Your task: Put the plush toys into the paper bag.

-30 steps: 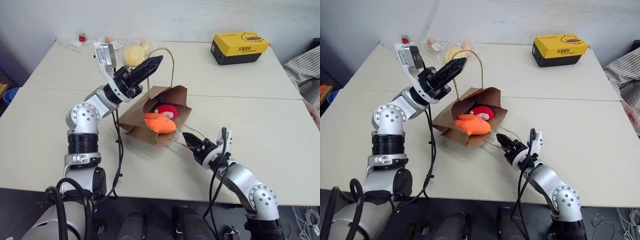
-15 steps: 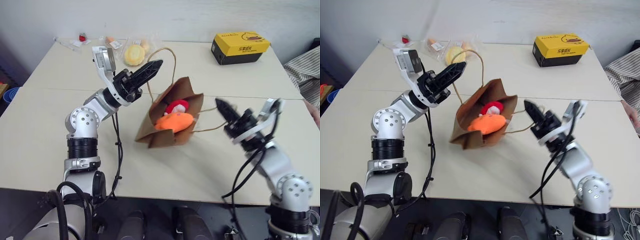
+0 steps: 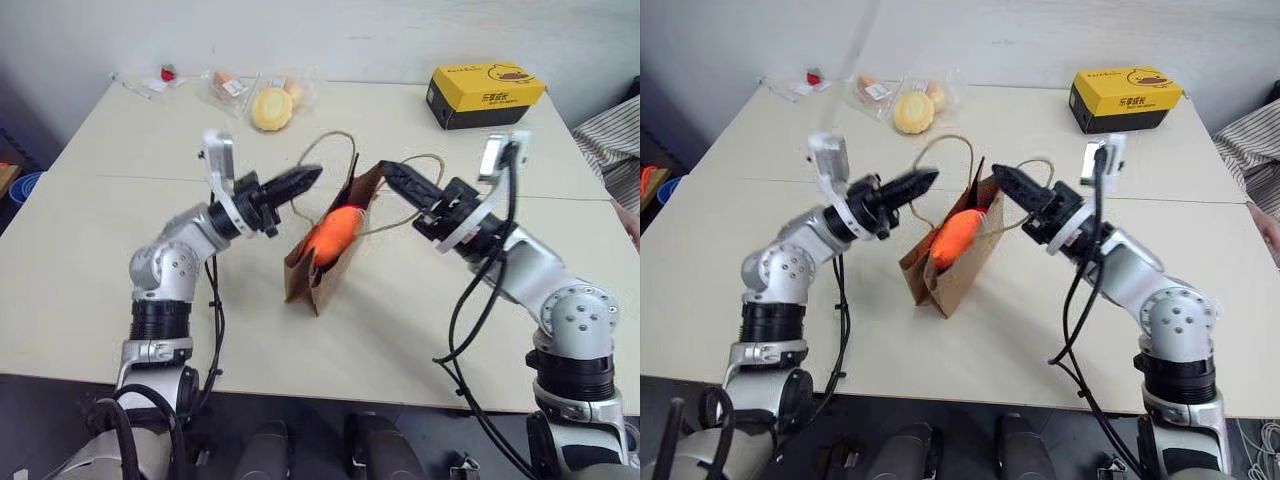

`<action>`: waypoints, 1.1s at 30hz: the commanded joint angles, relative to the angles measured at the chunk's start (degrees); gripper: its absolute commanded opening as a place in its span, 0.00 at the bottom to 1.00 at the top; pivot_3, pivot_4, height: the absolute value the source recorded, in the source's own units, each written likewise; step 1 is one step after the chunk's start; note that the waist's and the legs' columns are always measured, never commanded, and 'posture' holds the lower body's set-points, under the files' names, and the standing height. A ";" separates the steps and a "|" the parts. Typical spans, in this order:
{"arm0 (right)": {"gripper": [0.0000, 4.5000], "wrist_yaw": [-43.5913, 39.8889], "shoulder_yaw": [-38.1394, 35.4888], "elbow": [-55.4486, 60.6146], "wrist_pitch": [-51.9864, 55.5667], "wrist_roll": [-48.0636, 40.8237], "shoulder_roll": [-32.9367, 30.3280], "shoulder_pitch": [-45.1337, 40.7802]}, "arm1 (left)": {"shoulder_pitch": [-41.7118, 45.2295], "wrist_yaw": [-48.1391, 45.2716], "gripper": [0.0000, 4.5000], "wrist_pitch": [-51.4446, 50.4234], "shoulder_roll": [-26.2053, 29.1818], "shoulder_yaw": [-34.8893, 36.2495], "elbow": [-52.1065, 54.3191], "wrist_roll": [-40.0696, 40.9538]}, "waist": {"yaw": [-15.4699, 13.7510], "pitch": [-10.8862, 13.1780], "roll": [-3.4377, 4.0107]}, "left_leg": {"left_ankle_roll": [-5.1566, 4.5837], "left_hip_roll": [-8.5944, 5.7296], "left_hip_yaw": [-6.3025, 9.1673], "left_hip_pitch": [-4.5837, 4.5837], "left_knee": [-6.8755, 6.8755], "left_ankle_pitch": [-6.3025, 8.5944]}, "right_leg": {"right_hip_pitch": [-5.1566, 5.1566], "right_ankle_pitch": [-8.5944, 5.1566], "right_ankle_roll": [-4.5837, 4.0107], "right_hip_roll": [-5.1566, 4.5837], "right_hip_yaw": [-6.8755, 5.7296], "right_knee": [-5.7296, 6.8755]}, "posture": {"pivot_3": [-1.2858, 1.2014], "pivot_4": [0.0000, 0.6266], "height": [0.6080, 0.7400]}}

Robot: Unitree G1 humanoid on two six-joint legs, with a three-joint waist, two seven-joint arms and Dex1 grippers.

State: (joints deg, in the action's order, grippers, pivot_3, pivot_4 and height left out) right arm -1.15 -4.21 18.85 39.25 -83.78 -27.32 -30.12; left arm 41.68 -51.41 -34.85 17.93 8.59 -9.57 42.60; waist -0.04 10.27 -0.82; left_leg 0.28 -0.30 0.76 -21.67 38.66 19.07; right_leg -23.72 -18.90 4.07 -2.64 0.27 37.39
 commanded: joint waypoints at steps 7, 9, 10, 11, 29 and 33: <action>0.38 -9.75 -2.67 5.41 5.34 0.39 -4.94 -0.76 | -1.87 2.89 0.28 0.45 0.49 3.43 7.52 2.15 | 0.24 0.00 0.01 | -0.01 0.00 0.03 -0.03 0.00 0.01 | 0.00 0.01 0.01 -0.01 -0.04 -0.01 | 0.52 0.24 1.00; 0.52 -11.49 -3.82 5.86 7.61 -1.74 -7.71 0.14 | -3.24 3.08 0.41 0.15 1.13 3.38 9.14 2.05 | 0.25 0.00 0.00 | -0.01 0.00 0.01 -0.02 0.00 0.01 | 0.00 0.01 0.01 -0.01 -0.02 -0.01 | 0.52 0.24 1.00; 0.60 -12.42 -4.65 5.95 8.85 -3.19 -9.30 0.74 | -3.94 3.34 0.49 -0.09 1.44 3.54 10.08 2.24 | 0.21 0.00 0.00 | -0.01 0.00 0.03 -0.02 0.00 0.01 | 0.00 0.01 0.01 -0.01 -0.04 -0.01 | 0.52 0.24 1.00; 0.69 -13.29 -5.51 6.04 9.64 -4.37 -10.44 1.27 | -4.45 3.56 0.56 -0.30 1.63 3.76 10.85 2.53 | 0.17 0.00 0.00 | -0.02 0.00 0.03 -0.02 0.00 0.01 | 0.01 0.01 0.01 -0.01 -0.03 -0.02 | 0.52 0.24 1.00; 0.58 -43.84 6.99 11.72 -10.57 39.66 -20.00 20.41 | -27.33 3.86 1.00 -2.44 17.31 6.32 32.99 2.70 | 0.12 0.00 0.01 | -0.04 0.00 0.00 0.25 -0.43 0.02 | 0.17 0.00 0.00 -0.03 0.04 -0.55 | 0.52 0.24 1.00; 0.30 -40.08 11.92 8.89 -18.92 50.22 -9.87 19.31 | -29.67 9.02 1.00 -0.63 13.39 4.45 36.19 1.07 | 0.14 0.02 0.04 | 0.05 -0.01 0.01 0.33 -0.45 -0.03 | 0.19 0.01 0.00 -0.04 0.05 -0.48 | 0.52 0.24 1.00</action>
State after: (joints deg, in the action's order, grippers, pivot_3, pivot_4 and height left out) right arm -42.39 7.16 27.46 24.43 -37.23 -38.06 -10.01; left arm 12.40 -44.29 -37.04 31.84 13.10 24.11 44.06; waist 0.10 10.29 -0.78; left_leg 0.35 -0.31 0.77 -21.32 38.21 19.03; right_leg -23.51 -18.90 4.07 -2.67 0.30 36.92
